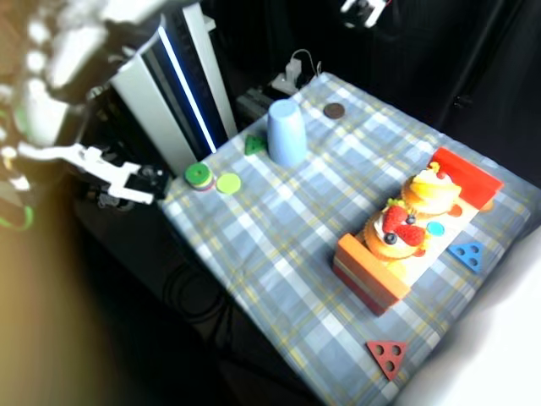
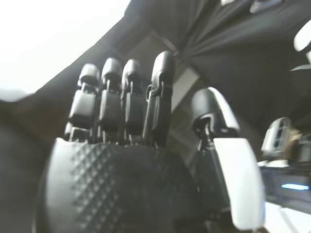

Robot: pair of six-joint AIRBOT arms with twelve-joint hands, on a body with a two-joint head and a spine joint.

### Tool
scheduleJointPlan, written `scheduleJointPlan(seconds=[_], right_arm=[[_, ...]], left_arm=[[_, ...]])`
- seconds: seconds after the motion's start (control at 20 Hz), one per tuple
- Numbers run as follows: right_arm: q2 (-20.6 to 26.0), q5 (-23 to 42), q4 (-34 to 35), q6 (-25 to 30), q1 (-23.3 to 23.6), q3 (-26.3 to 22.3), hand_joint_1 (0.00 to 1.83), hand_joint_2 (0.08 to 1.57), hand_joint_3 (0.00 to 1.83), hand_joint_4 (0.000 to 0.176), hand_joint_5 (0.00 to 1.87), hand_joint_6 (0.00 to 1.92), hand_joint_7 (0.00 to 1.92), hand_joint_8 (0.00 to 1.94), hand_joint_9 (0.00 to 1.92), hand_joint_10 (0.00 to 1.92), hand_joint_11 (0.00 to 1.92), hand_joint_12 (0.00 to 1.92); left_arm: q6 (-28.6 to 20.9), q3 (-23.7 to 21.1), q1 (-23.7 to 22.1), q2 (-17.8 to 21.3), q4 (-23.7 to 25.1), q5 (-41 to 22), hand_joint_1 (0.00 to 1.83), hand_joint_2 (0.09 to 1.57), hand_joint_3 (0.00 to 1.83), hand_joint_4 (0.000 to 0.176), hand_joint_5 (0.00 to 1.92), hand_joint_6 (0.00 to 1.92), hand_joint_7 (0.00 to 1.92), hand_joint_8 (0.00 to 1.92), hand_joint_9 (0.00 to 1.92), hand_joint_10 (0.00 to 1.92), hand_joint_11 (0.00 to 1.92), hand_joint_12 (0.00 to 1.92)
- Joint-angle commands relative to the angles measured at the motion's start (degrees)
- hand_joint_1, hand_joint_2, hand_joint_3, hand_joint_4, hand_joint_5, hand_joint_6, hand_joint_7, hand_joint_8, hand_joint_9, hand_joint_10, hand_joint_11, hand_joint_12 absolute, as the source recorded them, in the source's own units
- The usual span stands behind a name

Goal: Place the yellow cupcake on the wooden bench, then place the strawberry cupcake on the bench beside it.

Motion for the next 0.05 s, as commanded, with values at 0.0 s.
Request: scheduleJointPlan(seconds=[0.0], right_arm=[[-0.7, 6.4, 1.1, 1.6, 0.6, 0.2, 0.47, 1.39, 0.0, 0.0, 0.81, 0.05, 0.38, 0.0, 0.25, 0.0, 0.09, 0.04]], left_arm=[[-2.4, 0.0, -1.0, -1.6, -0.8, -6.0, 0.07, 1.54, 0.01, 0.0, 0.53, 1.91, 0.78, 1.88, 1.0, 1.89, 1.05, 1.92]])
